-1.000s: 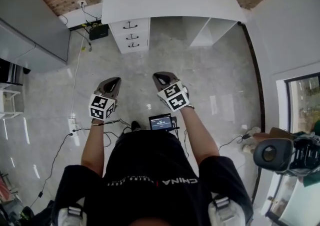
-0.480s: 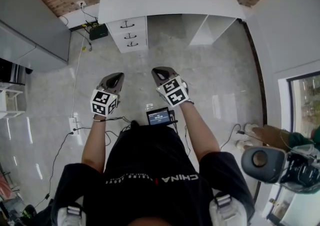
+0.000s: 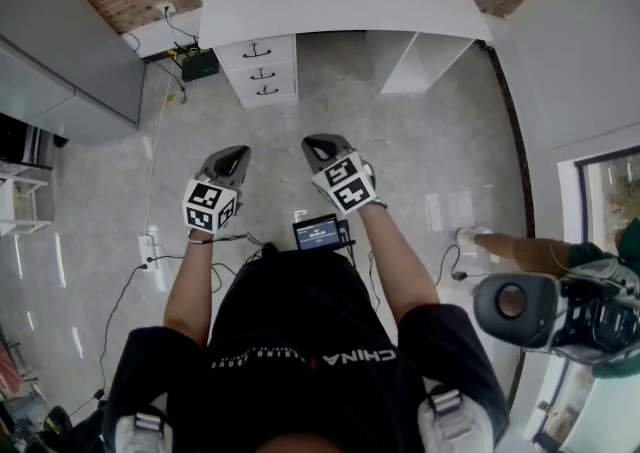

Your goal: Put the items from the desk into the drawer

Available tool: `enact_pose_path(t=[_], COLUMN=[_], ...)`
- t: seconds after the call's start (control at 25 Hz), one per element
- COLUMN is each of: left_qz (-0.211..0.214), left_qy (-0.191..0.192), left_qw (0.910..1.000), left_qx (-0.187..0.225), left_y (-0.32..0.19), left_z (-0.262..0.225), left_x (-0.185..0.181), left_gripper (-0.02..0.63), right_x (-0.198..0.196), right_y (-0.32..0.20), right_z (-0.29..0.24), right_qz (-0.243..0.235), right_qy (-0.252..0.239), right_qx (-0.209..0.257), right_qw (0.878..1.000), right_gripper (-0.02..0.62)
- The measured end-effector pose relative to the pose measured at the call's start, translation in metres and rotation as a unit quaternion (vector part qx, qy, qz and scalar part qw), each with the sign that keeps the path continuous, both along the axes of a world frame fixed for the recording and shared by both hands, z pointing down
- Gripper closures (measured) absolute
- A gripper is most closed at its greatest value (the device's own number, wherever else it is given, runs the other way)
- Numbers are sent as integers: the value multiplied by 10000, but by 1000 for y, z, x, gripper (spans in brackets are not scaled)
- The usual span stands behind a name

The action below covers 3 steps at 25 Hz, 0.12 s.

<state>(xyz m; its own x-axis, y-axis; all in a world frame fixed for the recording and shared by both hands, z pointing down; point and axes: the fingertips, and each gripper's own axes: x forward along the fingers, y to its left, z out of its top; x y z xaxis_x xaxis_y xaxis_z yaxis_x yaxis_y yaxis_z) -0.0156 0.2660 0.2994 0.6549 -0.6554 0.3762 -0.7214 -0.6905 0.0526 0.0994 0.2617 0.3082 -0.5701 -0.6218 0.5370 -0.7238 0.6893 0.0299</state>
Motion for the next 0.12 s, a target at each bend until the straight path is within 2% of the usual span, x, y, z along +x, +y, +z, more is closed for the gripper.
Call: enact_pose_path(t=[0.12], left_qz=[-5], left_qy=[25], left_qw=[10000], left_qx=[-71], left_y=[1], left_z=[-17], left_x=[-8], left_gripper=[595], right_x=[-8], right_y=[1], right_z=[-18], right_qz=[-10], right_qy=[47], right_qx=[-42], right_qw=[10000], right_gripper=[580])
